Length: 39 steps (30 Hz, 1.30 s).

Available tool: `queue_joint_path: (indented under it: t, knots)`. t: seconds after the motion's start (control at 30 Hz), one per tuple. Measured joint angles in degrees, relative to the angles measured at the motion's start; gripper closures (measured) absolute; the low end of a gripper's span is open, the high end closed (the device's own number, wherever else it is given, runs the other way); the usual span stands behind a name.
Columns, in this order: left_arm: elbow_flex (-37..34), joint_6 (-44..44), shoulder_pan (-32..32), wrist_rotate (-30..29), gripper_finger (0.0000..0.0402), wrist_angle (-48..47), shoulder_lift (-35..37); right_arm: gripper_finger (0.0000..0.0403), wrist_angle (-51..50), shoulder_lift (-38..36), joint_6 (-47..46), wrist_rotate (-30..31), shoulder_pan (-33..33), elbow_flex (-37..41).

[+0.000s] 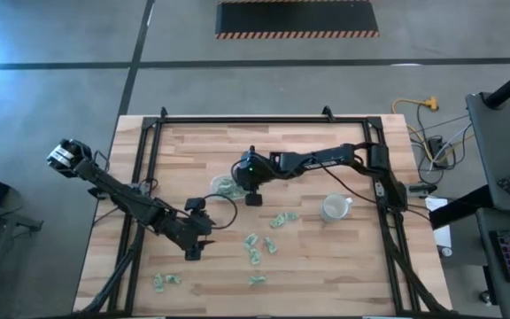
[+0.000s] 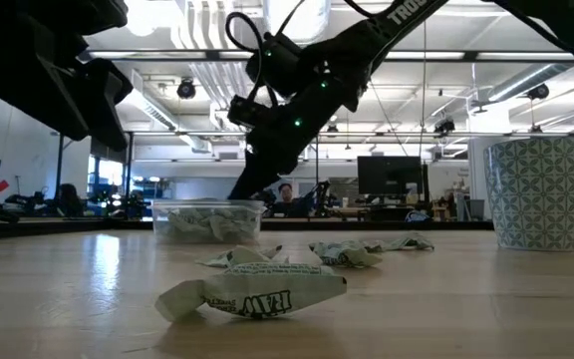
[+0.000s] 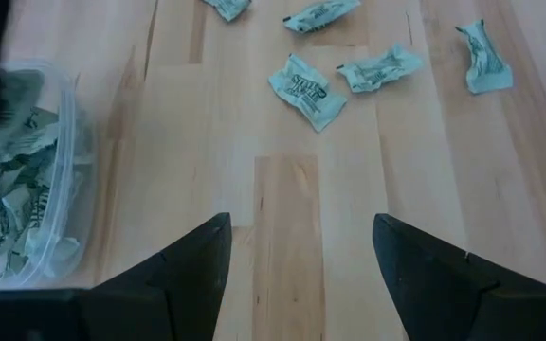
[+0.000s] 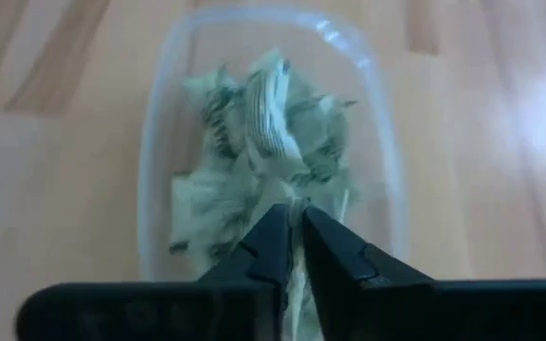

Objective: Pick and place Stevia / Truvia into bins
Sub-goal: Put the stevia packet into the transparent bin

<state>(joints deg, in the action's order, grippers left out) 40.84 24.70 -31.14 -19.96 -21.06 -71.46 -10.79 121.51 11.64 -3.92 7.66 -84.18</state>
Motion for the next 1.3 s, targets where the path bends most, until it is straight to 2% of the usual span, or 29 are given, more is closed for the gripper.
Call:
queue_joint_path:
  t: [0.13,0.27,0.43,0.6,0.8,1.0,1.17,1.3]
  knots:
    - [0.0,0.1,0.0,0.0,0.0162,0.0,0.0,0.0316,-0.9,0.0,0.0,-3.9,-0.2,0.1]
    - [0.0,0.5,-0.1,0.3,0.0162,-0.9,0.0,0.0265,-0.8,-0.7,0.0,-4.1,-0.1,0.1]
    - [0.1,1.4,0.0,2.4,0.0162,-1.6,0.0,0.0231,-0.9,-2.9,0.2,-3.9,-0.1,0.1]
    - [1.3,8.0,-0.7,6.9,0.0162,-7.3,0.0,0.0226,-3.8,-5.9,1.5,-3.6,-0.7,0.6]
    - [1.5,18.7,-5.8,15.4,0.0162,-11.1,0.0,0.0233,-8.5,-8.6,4.3,-4.0,-2.7,2.6]
    - [1.4,31.4,-13.4,16.1,0.0162,-10.9,0.0,0.0234,-7.9,-10.0,5.1,-6.3,-4.2,6.6]
    - [1.3,42.6,-19.7,13.0,0.0162,-10.6,-0.5,0.0237,-7.2,-10.6,5.0,-7.3,-5.3,10.1]
    - [1.8,47.1,-22.6,11.9,0.0162,-9.3,-3.2,0.0237,-7.0,-10.7,4.9,-7.3,-6.1,11.3]
